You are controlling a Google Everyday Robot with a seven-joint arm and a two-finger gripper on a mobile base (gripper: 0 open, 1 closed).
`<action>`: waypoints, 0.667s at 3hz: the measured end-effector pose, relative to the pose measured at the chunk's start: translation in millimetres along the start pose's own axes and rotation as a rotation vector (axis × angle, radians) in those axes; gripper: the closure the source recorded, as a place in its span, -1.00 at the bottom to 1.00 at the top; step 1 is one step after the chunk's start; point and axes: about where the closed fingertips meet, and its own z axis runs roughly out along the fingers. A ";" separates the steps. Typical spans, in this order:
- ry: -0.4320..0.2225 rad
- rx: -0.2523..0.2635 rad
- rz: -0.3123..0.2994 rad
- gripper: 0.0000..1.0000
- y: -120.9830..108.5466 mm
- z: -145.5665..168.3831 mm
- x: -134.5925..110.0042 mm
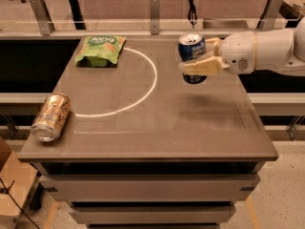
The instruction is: Place pepsi can upright
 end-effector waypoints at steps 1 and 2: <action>-0.044 0.038 0.019 1.00 -1.2 9.1 9.3; -0.078 0.063 0.022 1.00 0.3 19.1 19.2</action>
Offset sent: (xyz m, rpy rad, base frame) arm 0.0101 0.0122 -0.0391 0.1251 -0.0464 -0.0886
